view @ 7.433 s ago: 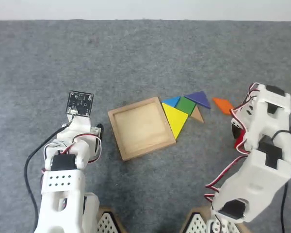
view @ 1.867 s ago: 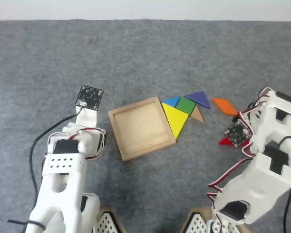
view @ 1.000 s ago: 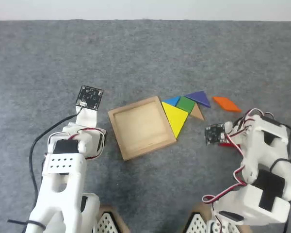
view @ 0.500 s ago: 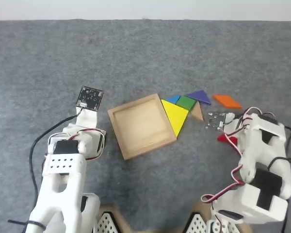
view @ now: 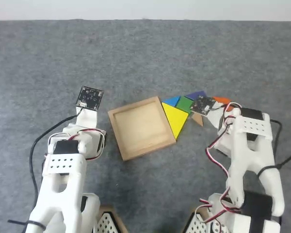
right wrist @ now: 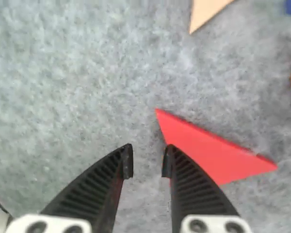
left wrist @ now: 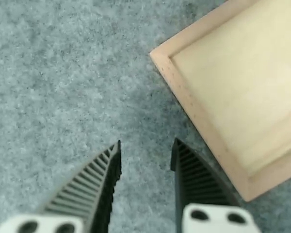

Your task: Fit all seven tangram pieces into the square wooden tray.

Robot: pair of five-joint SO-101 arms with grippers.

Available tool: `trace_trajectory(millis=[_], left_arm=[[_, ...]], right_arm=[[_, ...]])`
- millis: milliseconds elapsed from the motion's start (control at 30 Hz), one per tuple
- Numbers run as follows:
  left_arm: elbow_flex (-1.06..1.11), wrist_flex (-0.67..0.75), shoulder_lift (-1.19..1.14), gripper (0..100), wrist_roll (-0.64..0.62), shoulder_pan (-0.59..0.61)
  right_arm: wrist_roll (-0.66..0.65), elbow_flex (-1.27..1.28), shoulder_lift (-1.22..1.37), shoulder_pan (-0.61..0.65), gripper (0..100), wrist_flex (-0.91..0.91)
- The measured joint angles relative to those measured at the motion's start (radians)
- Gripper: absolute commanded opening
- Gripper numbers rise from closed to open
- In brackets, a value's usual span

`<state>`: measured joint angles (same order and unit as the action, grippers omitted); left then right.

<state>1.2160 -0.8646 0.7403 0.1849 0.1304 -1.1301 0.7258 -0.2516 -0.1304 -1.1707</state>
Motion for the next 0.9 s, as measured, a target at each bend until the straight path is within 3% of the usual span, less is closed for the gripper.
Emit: trace_trajectory(millis=[233, 500, 900], left_arm=[[0.005, 0.000, 0.000, 17, 0.000, 0.000], [0.005, 0.000, 0.000, 17, 0.000, 0.000], [0.005, 0.000, 0.000, 17, 0.000, 0.000]], right_arm=[[-0.201, 0.000, 0.000, -0.048, 8.8, -0.005], [-0.232, -0.002, 0.155, 0.005, 8.8, -0.003], [0.002, -0.356, 0.439, 0.046, 8.8, 0.071]])
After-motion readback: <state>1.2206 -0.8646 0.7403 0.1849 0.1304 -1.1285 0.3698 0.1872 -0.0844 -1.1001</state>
